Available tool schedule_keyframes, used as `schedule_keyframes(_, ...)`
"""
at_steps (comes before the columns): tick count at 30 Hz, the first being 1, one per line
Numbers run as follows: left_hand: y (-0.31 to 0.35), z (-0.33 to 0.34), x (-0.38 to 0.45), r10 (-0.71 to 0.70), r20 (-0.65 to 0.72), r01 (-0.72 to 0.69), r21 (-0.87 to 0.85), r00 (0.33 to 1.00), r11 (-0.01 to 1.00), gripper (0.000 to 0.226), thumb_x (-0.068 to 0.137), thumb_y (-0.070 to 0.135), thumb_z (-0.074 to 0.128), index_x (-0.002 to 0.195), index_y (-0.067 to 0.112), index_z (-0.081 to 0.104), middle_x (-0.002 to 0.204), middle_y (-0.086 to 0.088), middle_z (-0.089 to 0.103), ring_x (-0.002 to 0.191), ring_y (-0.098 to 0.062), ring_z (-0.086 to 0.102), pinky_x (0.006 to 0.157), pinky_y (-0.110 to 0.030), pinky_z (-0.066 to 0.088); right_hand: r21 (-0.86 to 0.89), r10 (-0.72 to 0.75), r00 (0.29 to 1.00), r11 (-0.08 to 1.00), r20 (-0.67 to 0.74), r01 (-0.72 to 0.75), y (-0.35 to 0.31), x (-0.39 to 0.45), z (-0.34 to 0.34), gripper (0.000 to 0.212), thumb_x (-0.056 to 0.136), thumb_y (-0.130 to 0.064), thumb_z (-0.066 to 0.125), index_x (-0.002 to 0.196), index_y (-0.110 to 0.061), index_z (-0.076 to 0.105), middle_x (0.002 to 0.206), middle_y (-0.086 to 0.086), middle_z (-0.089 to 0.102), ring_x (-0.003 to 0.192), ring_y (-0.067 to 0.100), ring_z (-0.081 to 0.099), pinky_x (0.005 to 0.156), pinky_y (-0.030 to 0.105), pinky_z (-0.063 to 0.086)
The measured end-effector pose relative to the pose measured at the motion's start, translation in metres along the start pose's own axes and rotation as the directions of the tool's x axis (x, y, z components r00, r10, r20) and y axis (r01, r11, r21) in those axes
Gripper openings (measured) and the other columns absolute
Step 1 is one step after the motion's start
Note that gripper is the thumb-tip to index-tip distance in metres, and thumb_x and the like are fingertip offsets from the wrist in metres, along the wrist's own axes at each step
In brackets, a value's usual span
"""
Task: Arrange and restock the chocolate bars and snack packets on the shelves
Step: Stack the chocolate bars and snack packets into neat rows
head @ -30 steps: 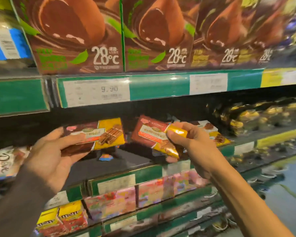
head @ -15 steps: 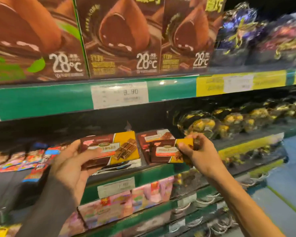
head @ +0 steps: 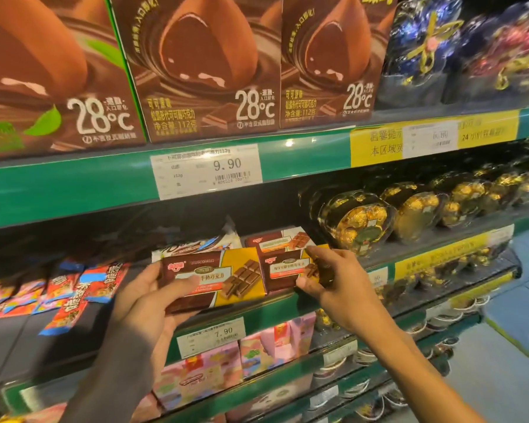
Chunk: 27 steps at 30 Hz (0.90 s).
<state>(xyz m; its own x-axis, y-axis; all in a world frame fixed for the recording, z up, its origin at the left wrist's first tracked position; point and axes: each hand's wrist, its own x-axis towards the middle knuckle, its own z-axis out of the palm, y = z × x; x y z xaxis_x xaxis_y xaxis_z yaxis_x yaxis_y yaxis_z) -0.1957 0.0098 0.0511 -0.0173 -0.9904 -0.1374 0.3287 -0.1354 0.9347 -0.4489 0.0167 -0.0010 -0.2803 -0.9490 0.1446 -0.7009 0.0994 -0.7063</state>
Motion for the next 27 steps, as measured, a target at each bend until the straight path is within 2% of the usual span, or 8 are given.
schedule_keyframes(4,0.000,0.002,0.000,-0.016,0.072,0.014,0.022,0.997,1.000,0.028,0.082,-0.002,0.062,0.107,0.010,0.066,0.099,-0.008,0.076,0.088,-0.024,0.074,0.076,-0.040,0.052,-0.323,-0.103,0.993,0.939,0.051,0.114,0.001,-0.001,0.000,0.057,0.096,-0.047,0.053,0.150,-0.036,0.037,0.154,0.004,0.031,0.136,0.025,0.030,0.112,0.035,0.031)
schedule_keyframes(8,-0.001,0.006,-0.001,-0.034,0.129,0.030,0.033,0.991,0.999,0.032,0.081,0.001,0.063,0.112,0.010,0.065,0.103,-0.010,0.075,0.094,-0.027,0.072,0.085,-0.046,0.052,-0.558,-0.165,0.985,0.813,0.052,0.166,0.009,-0.003,0.003,0.054,0.099,-0.053,0.035,0.151,-0.038,0.035,0.156,0.006,0.033,0.123,0.031,0.039,0.102,0.039,0.040)
schedule_keyframes(11,-0.006,0.010,-0.002,-0.056,0.168,0.049,0.048,0.984,0.998,0.032,0.084,0.004,0.063,0.115,0.012,0.064,0.105,-0.010,0.074,0.096,-0.028,0.072,0.087,-0.047,0.051,-0.667,-0.291,0.957,0.710,0.013,0.225,0.014,-0.003,0.003,0.049,0.094,-0.049,0.052,0.141,-0.033,0.053,0.139,0.004,0.057,0.095,0.028,0.053,0.075,0.038,0.049)
schedule_keyframes(14,-0.011,0.013,-0.002,-0.072,0.182,0.062,0.061,0.981,0.996,0.035,0.084,0.005,0.064,0.118,0.014,0.064,0.108,-0.008,0.074,0.100,-0.027,0.071,0.092,-0.047,0.050,-0.726,-0.380,0.924,0.644,-0.033,0.239,0.018,-0.001,0.003,0.047,0.086,-0.043,0.069,0.131,-0.032,0.063,0.129,-0.002,0.065,0.089,0.025,0.049,0.065,0.036,0.036)
schedule_keyframes(18,-0.017,0.019,-0.003,-0.088,0.172,0.078,0.064,0.981,0.995,0.036,0.085,0.003,0.064,0.118,0.017,0.064,0.107,-0.007,0.074,0.100,-0.026,0.071,0.093,-0.048,0.050,-0.668,-0.448,0.894,0.664,0.006,0.337,0.024,0.001,0.003,0.049,0.084,-0.031,0.074,0.131,-0.030,0.062,0.129,-0.004,0.065,0.104,0.024,0.055,0.074,0.037,0.043)
schedule_keyframes(23,-0.023,0.028,-0.003,-0.120,0.171,0.111,0.058,0.978,0.992,0.041,0.084,0.003,0.066,0.122,0.016,0.061,0.105,-0.007,0.074,0.096,-0.025,0.072,0.084,-0.043,0.053,-0.586,-0.400,0.914,0.727,0.064,0.358,0.023,-0.002,-0.003,0.050,0.099,-0.044,0.029,0.141,-0.031,0.052,0.140,-0.006,0.057,0.123,0.020,0.050,0.090,0.038,0.041)
schedule_keyframes(25,-0.025,0.032,-0.003,-0.132,0.166,0.127,0.043,0.977,0.991,0.041,0.083,0.003,0.067,0.121,0.016,0.061,0.104,-0.008,0.075,0.094,-0.026,0.073,0.081,-0.041,0.053,-0.460,-0.390,0.920,0.809,0.045,0.365,0.024,-0.006,-0.005,0.042,0.103,-0.039,0.037,0.142,-0.033,0.050,0.142,-0.011,0.054,0.129,0.010,0.045,0.099,0.033,0.036)
schedule_keyframes(27,-0.027,0.038,-0.004,-0.137,0.171,0.132,0.040,0.976,0.990,0.040,0.083,0.002,0.067,0.121,0.017,0.061,0.104,-0.008,0.075,0.093,-0.026,0.073,0.082,-0.041,0.053,-0.142,-0.325,0.942,0.940,-0.080,0.312,0.019,-0.014,-0.011,0.030,0.103,-0.028,0.047,0.130,-0.034,0.058,0.126,-0.016,0.063,0.114,0.002,0.055,0.091,0.028,0.044)
